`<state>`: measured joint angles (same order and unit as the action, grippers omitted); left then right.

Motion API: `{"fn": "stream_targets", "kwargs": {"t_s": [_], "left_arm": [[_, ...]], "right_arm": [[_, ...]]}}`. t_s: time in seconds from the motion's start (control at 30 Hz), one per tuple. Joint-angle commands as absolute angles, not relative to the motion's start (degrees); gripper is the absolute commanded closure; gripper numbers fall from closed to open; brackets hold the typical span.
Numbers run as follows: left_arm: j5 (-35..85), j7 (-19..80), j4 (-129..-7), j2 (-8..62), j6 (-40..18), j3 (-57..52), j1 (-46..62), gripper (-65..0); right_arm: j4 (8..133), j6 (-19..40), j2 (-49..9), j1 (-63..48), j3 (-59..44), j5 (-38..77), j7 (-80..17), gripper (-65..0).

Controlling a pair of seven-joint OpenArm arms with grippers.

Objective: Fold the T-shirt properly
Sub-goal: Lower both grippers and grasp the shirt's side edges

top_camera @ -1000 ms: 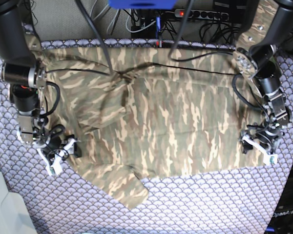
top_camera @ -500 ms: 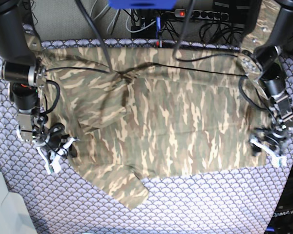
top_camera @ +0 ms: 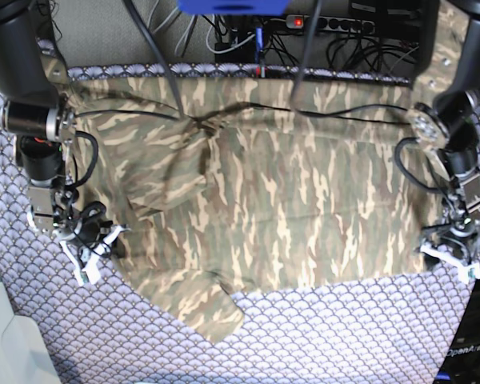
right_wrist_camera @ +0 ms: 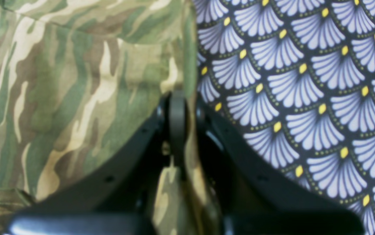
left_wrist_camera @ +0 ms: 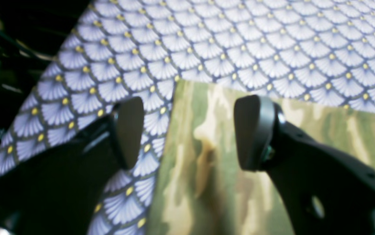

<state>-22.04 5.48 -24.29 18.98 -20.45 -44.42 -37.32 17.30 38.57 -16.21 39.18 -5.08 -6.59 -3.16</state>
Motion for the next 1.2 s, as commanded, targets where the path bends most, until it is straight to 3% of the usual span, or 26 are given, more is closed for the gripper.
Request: {"fn": "stream_targets", "kwargs": {"t_s": [0.0, 0.17, 0.5, 0.63, 1.17], "left_arm": [[-21.49, 4.35, -23.87, 20.53, -20.18, -44.53, -38.9, -42.6], [-21.58, -1.89, -19.12, 20.88, -19.91, -44.62, -39.43, -42.6], [-21.49, -2.59, -15.96, 20.44, -19.65, -44.79, -39.52, -42.6], [-21.49, -2.68, -15.96, 20.44, -14.73, -44.79, -39.43, -42.6], [-21.49, -2.68, -15.87, 17.36, -14.55, -44.79, -38.11, -42.6]], "right_arm": [[17.19, 38.99, -16.4, 39.52, -4.79, -8.4, -6.64, -2.4], [17.19, 38.99, -16.4, 39.34, -4.7, -8.4, -6.55, -2.6], [17.19, 38.99, -16.4, 39.34, -4.62, -8.4, -6.64, -2.7], [17.19, 38.99, -16.48, 39.34, -4.62, -8.4, -6.64, -2.8], [17.19, 39.08, -16.48, 39.25, -4.53, -8.4, -6.9, -2.9]]}}
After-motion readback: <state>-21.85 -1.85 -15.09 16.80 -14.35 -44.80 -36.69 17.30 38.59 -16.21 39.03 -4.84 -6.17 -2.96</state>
